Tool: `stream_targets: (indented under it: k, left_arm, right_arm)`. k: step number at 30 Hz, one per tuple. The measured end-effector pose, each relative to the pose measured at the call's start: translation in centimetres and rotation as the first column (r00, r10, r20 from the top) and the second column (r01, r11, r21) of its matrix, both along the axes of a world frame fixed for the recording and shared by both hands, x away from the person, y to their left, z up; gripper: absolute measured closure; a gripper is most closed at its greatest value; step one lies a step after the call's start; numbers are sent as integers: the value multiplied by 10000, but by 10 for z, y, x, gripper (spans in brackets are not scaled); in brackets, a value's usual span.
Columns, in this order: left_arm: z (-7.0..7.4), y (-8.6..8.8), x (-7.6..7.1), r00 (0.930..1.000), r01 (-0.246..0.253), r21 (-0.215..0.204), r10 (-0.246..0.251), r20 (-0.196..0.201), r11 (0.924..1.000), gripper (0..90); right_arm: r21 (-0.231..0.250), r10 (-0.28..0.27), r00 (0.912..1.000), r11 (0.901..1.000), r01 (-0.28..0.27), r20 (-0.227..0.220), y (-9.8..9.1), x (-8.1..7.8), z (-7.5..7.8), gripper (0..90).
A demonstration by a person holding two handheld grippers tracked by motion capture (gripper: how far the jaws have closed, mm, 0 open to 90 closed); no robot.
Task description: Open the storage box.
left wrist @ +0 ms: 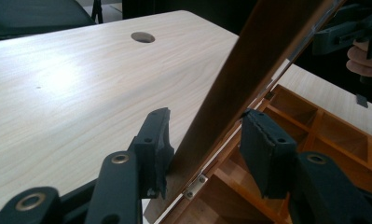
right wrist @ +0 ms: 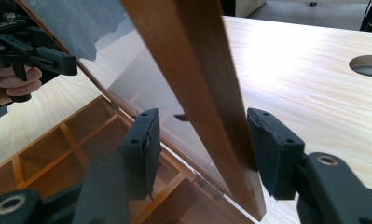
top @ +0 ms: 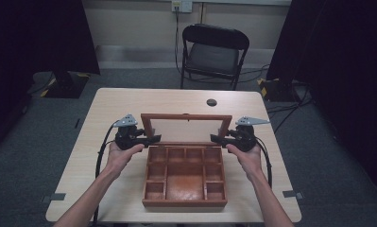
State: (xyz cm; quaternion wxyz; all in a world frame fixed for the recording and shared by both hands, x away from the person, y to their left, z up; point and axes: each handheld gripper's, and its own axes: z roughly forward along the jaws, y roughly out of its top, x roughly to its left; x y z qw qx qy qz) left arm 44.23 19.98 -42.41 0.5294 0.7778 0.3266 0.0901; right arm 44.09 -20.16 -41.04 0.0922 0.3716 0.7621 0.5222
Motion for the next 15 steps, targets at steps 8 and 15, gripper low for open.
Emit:
stream_targets:
  k: [8,15]
  left_arm:
    - [-2,1,2,10000,-32,-129,33,39,9999,544]
    - [-7,3,4,9998,-130,-26,129,-121,9999,557]
  right_arm:
    - [12,6,9999,10000,-6,-146,0,5,-7,446]
    - [5,40,9997,10000,-40,-249,-1,9,-14,472]
